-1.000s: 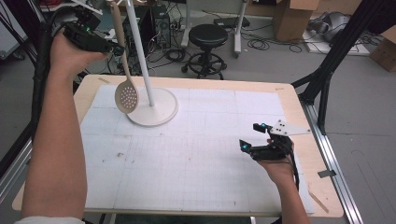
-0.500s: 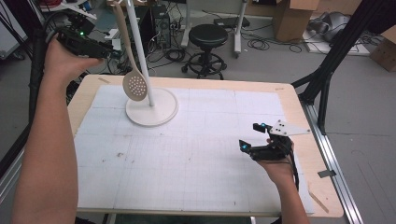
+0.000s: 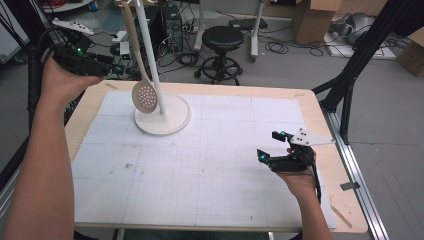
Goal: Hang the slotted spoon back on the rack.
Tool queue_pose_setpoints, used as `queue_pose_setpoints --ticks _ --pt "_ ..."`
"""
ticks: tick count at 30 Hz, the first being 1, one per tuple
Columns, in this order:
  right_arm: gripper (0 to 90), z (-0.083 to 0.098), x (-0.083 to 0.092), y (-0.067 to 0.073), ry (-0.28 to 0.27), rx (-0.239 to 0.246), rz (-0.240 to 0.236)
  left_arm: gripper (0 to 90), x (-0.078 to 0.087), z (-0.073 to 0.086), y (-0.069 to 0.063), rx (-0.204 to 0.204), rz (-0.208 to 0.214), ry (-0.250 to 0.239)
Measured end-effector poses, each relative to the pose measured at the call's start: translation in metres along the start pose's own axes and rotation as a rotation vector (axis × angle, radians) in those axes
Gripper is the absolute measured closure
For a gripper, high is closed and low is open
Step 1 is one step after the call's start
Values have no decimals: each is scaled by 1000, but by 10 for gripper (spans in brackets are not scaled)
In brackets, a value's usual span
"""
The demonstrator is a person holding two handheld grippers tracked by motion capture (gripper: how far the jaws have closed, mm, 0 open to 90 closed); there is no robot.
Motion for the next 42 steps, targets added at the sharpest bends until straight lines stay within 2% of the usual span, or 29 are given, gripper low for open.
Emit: queue_pose_setpoints --ticks 2,5,20,25,29,36,39,42 --pt "116 0 0 -1 1 3 0 399 1 5 -4 -26 5 -5" --pt "116 0 2 -2 -3 3 2 398 2 10 -9 -32 24 -25" --pt "116 0 1 -1 4 4 3 295 7 36 -28 -29 95 -115" --pt "116 1 0 -1 5 2 3 268 5 46 -34 -28 147 -148" --pt "116 1 1 -1 4 0 4 237 2 54 -39 -28 195 -151" --pt "116 2 1 -2 5 -6 5 196 3 68 -52 -27 245 -202" --pt "116 1 1 -2 4 -5 3 179 1 78 -54 1 271 -232" --pt "116 2 1 -2 6 -7 3 164 -3 88 -57 11 288 -233"
Point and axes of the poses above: each handheld gripper's, and its own axes: x roughly backward along the jaws, z roughly out of its underside, y roughly to its left, the point moved 6 cm from there along -x, roughly forward along the jaws, and after that the axes turned 9 degrees about -z, right-handed, at the moved point
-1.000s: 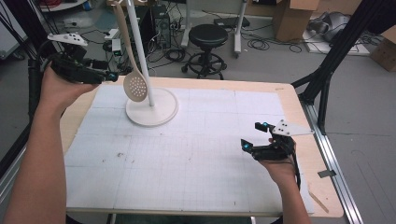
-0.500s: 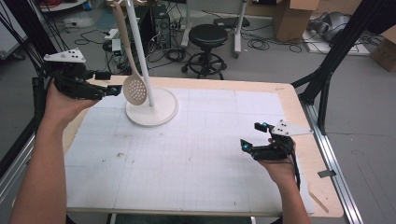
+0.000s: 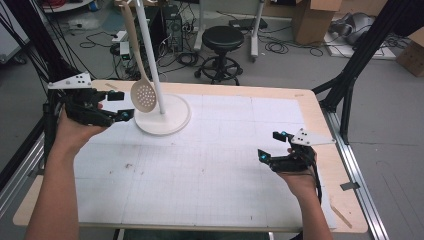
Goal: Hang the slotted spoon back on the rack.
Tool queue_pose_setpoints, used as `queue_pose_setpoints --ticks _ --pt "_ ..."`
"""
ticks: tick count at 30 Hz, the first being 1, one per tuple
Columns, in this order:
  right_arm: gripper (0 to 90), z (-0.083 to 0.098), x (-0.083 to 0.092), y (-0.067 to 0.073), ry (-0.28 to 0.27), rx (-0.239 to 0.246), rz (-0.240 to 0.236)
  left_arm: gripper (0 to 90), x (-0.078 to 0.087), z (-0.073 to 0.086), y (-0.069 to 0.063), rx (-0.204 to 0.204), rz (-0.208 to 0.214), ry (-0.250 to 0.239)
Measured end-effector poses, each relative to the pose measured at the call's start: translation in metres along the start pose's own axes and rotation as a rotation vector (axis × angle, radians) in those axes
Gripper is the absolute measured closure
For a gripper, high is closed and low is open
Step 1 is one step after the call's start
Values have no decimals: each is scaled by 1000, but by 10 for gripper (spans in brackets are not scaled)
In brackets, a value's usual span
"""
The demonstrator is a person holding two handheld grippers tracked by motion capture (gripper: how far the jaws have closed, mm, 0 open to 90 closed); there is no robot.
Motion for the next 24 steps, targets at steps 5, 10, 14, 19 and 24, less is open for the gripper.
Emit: queue_pose_setpoints --ticks 5,10,14,19,24 --pt "116 2 -2 1 10 -6 -7 161 -3 17 -9 4 59 -37" --pt "116 2 -4 1 8 -2 -10 120 -6 33 -17 -10 74 -43" --pt "116 3 -4 0 10 1 -11 98 -9 45 -20 -11 95 -47" --pt "116 3 -4 0 11 -3 -12 68 -13 63 -22 7 109 -41" --pt "116 4 -5 -1 10 -4 -16 61 -17 70 -25 -3 89 -34"
Point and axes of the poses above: each handheld gripper's, and its own axes: x roughly backward along the jaws, z roughly out of its underside, y roughly to its left, the point moved 6 cm from there along -x, roughly forward along the jaws, and after that the axes turned 9 degrees about -z, right-handed, at the moved point
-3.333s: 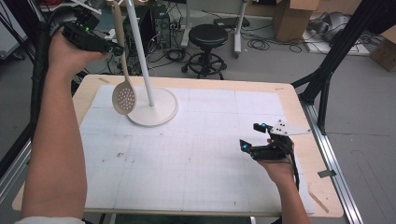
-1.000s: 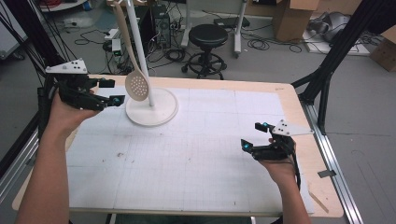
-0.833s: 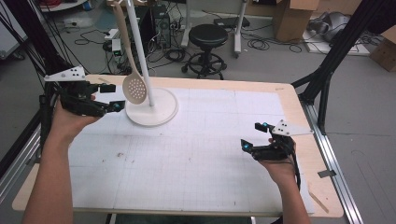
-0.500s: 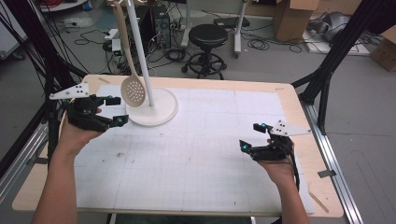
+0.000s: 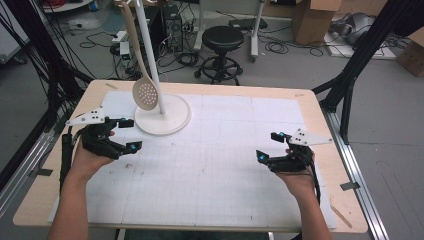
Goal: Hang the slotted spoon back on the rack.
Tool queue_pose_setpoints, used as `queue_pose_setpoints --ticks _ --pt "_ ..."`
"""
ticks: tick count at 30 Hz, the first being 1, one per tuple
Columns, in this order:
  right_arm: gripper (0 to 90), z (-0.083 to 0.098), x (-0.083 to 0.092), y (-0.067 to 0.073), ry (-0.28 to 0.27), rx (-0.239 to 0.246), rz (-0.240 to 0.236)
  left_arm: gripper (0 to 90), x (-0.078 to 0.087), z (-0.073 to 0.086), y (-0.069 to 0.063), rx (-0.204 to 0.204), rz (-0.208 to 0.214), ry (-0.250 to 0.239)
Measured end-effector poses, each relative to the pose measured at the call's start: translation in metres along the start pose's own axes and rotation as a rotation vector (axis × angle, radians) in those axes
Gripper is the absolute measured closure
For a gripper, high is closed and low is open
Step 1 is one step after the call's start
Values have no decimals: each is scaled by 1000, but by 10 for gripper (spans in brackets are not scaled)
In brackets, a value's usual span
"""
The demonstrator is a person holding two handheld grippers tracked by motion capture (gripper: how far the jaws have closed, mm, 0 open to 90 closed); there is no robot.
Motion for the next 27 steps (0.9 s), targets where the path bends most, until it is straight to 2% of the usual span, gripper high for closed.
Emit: queue_pose_setpoints --ticks 3,6,8,14,27 --pt "116 0 0 -1 -1 5 3 58 1 4 -2 -13 -12 -16" --pt "116 0 1 -1 1 6 4 16 2 6 2 -14 -50 -6" --pt "116 0 0 -1 4 6 2 16 4 6 3 -10 -48 -25" --pt "116 1 -3 1 12 11 -8 16 4 7 -4 -57 -55 -34" --pt "116 2 -3 1 13 13 -4 16 3 6 -10 -61 -51 -57"
Point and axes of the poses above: each handheld gripper's, and its own axes: x roughly backward along the jaws, z roughly out of its underside, y roughly to its left, the point moved 6 cm from there along -x, roughly forward along the jaws, and after that the axes turned 9 degrees about -z, right-handed, at the moved point
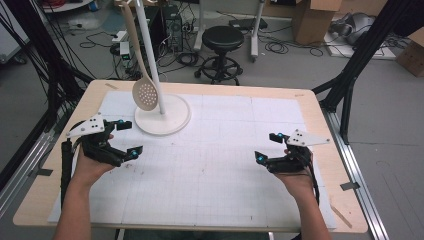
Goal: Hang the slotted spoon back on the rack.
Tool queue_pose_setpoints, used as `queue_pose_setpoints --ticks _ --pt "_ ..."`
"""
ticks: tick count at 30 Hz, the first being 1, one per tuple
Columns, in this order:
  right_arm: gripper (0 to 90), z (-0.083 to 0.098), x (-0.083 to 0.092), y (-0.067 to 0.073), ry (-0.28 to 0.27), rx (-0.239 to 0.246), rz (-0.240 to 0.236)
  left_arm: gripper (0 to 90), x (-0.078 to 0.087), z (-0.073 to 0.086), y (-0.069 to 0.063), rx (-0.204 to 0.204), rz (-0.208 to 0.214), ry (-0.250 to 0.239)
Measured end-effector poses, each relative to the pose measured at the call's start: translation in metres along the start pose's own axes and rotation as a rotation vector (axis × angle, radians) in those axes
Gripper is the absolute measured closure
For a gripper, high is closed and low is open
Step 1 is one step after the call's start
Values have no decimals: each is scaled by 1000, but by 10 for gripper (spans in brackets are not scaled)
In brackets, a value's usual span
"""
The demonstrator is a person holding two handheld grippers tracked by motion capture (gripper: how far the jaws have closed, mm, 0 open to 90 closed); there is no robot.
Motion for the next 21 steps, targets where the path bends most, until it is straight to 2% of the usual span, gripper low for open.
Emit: queue_pose_setpoints --ticks 12,21 --pt "116 1 -1 0 3 -2 -4 16 -1 2 1 7 -3 8" --pt "116 1 -1 -1 2 -2 -3 16 -5 6 1 5 0 31"
Point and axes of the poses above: each handheld gripper's, and its own axes: x roughly backward along the jaws, z roughly out of its underside, y roughly to its left, the point moved 6 cm from there along -x, roughly forward along the jaws, and after that the axes turned 9 degrees about -z, right-handed, at the moved point
